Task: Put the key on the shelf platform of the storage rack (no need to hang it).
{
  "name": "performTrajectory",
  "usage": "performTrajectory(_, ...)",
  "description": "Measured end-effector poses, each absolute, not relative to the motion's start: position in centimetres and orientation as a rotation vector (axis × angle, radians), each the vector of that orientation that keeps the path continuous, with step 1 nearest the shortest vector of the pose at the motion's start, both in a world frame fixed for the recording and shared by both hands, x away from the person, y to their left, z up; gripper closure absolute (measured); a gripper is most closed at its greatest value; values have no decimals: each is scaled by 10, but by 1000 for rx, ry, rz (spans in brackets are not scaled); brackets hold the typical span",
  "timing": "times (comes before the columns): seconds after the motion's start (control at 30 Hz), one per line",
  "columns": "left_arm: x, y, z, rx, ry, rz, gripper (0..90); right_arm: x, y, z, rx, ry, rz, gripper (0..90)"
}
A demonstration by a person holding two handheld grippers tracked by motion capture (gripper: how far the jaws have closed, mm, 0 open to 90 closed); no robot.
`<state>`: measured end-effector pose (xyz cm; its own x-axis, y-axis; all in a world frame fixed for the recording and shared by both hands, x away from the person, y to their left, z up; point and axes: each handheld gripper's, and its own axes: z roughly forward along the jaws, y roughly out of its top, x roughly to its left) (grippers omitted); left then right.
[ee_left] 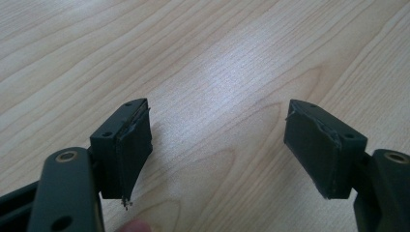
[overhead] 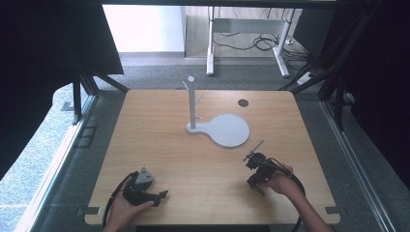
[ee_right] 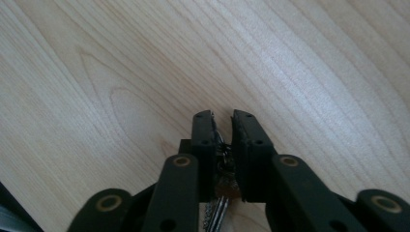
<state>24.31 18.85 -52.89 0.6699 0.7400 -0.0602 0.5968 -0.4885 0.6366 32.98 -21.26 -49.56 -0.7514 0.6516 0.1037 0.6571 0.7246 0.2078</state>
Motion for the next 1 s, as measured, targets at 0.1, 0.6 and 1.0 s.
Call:
performTrajectory(0.1, 243, 188, -528, 2244, 1022, 284, 255, 330, -213, -496, -1102, -2875, -365, 875)
performTrajectory(0.6, 243, 192, -526, 2230, 1024, 281, 254, 333, -213, -486, -1080, -2875, -297, 898)
performTrajectory(1.0, 243, 193, -526, 2222, 1031, 283, 254, 334, -224, -464, -1128, -2904, -368, 900)
